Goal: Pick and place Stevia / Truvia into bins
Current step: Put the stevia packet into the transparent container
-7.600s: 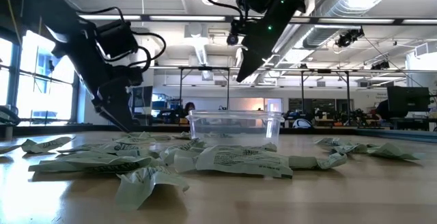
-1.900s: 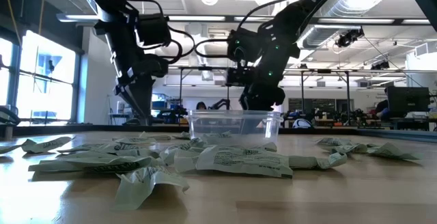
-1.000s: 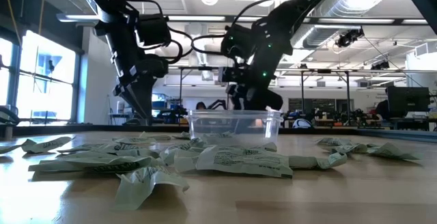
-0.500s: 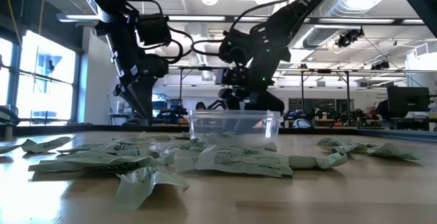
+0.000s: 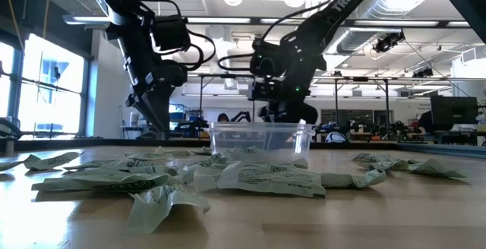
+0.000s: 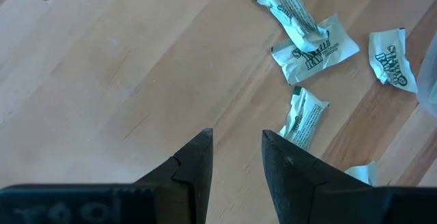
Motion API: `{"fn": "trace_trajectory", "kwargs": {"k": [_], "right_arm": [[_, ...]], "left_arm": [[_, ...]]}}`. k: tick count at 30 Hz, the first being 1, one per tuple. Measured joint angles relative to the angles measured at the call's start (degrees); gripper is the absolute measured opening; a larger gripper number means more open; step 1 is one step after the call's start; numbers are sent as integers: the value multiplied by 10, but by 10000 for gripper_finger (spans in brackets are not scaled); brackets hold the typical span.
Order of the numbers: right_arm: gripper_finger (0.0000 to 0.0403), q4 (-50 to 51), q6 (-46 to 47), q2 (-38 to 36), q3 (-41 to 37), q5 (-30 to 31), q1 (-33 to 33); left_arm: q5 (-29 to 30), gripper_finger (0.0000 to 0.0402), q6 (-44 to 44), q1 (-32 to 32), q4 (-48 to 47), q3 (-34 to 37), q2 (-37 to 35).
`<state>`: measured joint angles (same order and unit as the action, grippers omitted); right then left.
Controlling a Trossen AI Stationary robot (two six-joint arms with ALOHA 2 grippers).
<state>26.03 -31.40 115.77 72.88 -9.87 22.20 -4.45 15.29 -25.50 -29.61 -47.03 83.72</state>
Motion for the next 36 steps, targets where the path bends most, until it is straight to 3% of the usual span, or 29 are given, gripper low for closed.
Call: {"fn": "trace_trajectory", "kwargs": {"k": [7,12,17,21,25,30,36], "right_arm": [[12,8,65,0,0,21,12],[15,18,134,-27,-2,39,11],[7,23,176,-116,-1,48,-11],[11,52,200,-154,-1,6,-52],[10,60,223,-150,-3,-29,-100],[39,35,240,-132,-4,-37,-143],[132,32,252,-131,-4,-20,-149]], "left_arm": [[0,159,0,0,0,0,0],[0,159,0,0,-1,0,0],[-6,159,2,16,-3,-1,0],[-4,159,13,61,1,-1,0],[36,159,38,122,2,-1,0],[69,159,76,168,24,-1,0],[83,159,101,173,29,-1,1]]}}
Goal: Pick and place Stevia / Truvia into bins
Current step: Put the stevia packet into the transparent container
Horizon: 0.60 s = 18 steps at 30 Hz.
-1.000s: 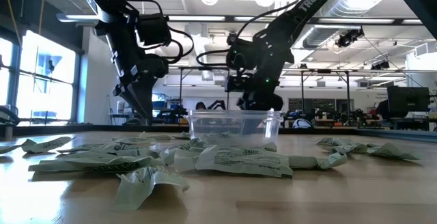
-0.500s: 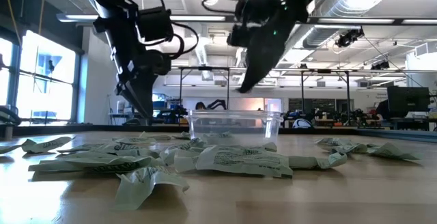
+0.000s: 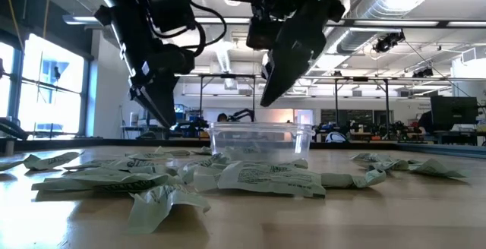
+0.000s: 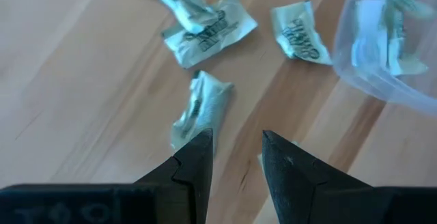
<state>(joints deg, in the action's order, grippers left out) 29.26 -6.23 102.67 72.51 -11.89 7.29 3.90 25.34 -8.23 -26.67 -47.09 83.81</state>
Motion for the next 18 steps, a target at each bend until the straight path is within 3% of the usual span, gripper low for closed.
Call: {"fn": "trace_trajectory", "kwargs": {"k": [3,8,10,18], "right_arm": [[186,13,3,0,0,5,-5],[251,31,-15,-35,0,98,-13],[263,50,-17,-51,0,128,-8],[270,114,-15,-80,0,145,41]], "left_arm": [[11,159,-2,0,-8,0,0],[26,159,-25,0,-12,0,0],[32,159,-39,0,-13,0,6],[25,159,-107,-8,10,0,56]]}}
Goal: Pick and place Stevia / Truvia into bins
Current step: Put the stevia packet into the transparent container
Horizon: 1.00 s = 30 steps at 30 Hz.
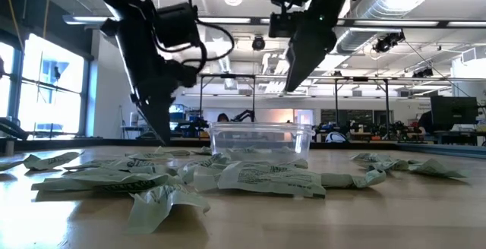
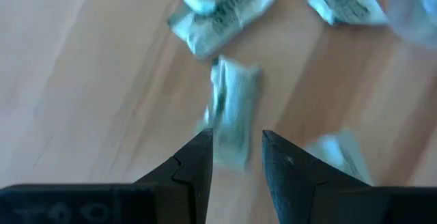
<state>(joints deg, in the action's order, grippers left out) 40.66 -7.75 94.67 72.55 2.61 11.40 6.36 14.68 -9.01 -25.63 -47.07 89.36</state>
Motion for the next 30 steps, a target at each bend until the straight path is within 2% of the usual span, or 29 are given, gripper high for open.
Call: {"fn": "trace_trajectory", "kwargs": {"k": [9,20,30], "right_arm": [[270,-3,0,-1,-4,-1,25],[270,-6,8,-1,-4,-2,48],[270,0,0,-1,-4,9,51]], "left_arm": [[-1,159,-46,-6,29,0,17],[-120,159,-54,-62,41,-2,53],[-100,148,-55,-60,56,-2,59]]}}
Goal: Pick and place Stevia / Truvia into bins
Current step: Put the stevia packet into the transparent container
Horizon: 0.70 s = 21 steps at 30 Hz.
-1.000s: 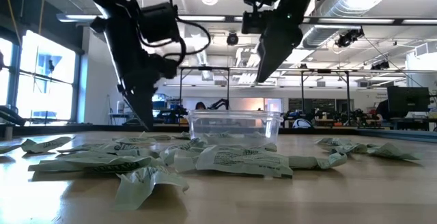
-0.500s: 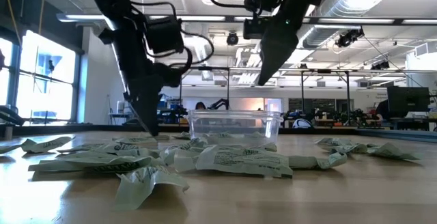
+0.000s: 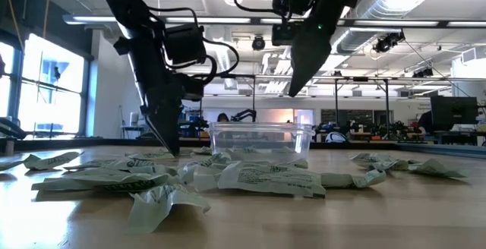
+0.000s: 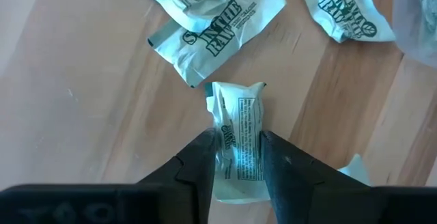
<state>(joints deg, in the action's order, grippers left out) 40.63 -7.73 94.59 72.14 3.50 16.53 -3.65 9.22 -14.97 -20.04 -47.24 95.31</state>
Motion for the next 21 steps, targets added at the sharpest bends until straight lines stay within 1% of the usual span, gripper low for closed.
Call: {"fn": "trace_trajectory", "kwargs": {"k": [2,4,8,9,13,15,17,19,21], "right_arm": [[269,0,-1,0,0,7,0],[266,0,-2,-1,0,7,0],[256,15,11,-19,0,15,-6],[253,23,16,-28,0,23,-10],[242,61,34,-61,0,61,-31],[237,81,48,-79,0,76,-42],[232,99,63,-99,-1,96,-55],[227,98,83,-127,-21,119,-73],[223,103,120,-162,-58,135,-92]], "left_arm": [[12,130,-1,0,0,0,0],[20,104,-4,0,0,0,0],[32,34,-4,0,4,1,1],[34,22,-4,0,8,1,1],[37,27,2,0,11,-3,0],[37,29,5,7,-5,-14,0],[37,21,6,15,-25,-27,-8],[36,21,10,32,-27,-49,-22],[35,21,17,49,-40,-67,-40]]}}
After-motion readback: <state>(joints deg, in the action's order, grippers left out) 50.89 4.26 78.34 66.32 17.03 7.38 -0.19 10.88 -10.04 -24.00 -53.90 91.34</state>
